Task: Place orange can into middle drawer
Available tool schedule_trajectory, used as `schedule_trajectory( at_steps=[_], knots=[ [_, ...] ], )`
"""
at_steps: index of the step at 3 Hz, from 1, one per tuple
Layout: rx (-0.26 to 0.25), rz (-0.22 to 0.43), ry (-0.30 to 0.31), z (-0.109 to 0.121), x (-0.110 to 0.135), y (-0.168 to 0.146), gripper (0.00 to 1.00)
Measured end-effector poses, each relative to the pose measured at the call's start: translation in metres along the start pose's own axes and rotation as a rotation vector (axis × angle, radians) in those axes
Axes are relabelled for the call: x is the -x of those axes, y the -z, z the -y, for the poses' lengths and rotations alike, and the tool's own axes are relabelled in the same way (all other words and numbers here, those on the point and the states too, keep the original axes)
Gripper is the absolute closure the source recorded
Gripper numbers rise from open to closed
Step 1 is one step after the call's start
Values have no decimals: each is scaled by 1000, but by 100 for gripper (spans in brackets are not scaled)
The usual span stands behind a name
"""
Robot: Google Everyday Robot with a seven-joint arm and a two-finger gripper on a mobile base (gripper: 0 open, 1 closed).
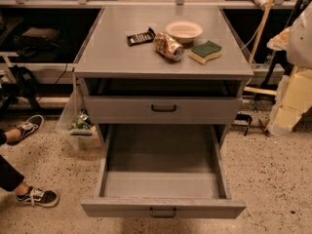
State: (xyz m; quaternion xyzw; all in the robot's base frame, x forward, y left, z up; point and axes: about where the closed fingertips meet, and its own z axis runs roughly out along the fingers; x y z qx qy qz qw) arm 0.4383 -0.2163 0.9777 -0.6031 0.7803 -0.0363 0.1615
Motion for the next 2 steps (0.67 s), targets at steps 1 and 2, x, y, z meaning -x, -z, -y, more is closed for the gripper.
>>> schedule_trajectory(
  at_steps=[1,2],
  knots=[
    [0,0,0,0,0,0,0],
    [-8,5,32,23,14,-2,0]
  ],
)
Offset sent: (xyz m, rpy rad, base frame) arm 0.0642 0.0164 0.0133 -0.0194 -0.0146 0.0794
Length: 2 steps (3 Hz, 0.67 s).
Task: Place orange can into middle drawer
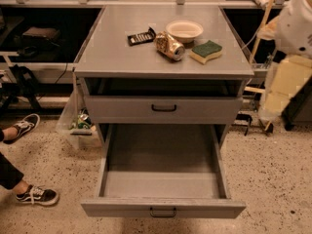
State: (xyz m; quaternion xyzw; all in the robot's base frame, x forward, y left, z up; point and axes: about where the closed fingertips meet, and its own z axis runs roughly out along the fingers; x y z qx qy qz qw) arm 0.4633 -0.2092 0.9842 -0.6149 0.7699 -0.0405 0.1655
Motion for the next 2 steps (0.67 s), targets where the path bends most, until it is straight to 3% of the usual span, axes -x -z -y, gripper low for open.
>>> schedule_trajectory(
  at_steps=[1,2],
  knots=[
    [6,5,53,51,28,-16,0],
    [37,23,90,107,70,-53,0]
  ],
)
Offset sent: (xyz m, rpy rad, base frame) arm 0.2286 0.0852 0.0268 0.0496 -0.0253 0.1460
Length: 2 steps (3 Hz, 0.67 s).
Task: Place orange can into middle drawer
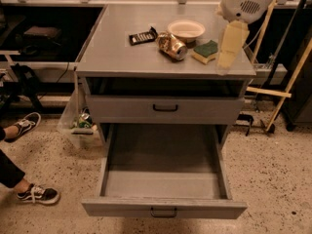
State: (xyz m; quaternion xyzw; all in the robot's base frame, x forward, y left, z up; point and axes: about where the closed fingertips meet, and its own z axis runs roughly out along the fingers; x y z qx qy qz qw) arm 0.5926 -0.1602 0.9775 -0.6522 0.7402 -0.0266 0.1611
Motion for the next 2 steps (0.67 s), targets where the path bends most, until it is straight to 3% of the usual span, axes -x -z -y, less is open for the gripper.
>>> schedule_trajectory(
  at_steps=[1,2],
  knots=[
    [-1,38,-4,52,37,-31,0],
    [-83,85,-7,79,49,-21,0]
  ],
)
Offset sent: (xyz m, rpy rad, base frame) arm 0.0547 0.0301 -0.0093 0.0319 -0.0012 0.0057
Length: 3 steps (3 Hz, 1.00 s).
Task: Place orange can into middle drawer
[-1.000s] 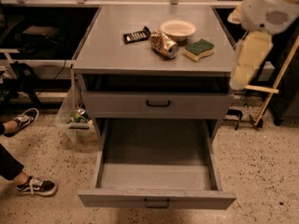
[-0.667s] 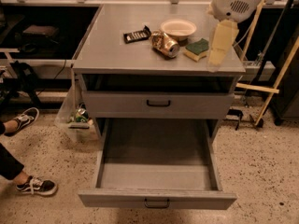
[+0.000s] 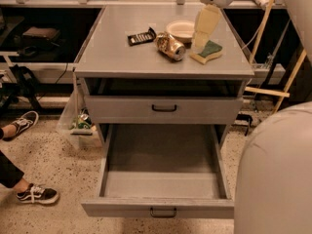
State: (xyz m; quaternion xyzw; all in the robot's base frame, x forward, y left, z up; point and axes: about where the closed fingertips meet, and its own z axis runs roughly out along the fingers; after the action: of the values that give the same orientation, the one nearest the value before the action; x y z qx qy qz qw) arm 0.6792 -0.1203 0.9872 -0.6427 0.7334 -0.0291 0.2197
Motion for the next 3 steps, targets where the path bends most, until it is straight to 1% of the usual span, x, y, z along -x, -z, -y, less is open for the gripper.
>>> schedule_trajectory(
  at_steps=[1,2,3],
  knots=[
    [-9,6,1,3,2,-3,0],
    [-5,71,51,17,24,-16,0],
    [107,155,122,22,74,-80,0]
  ],
)
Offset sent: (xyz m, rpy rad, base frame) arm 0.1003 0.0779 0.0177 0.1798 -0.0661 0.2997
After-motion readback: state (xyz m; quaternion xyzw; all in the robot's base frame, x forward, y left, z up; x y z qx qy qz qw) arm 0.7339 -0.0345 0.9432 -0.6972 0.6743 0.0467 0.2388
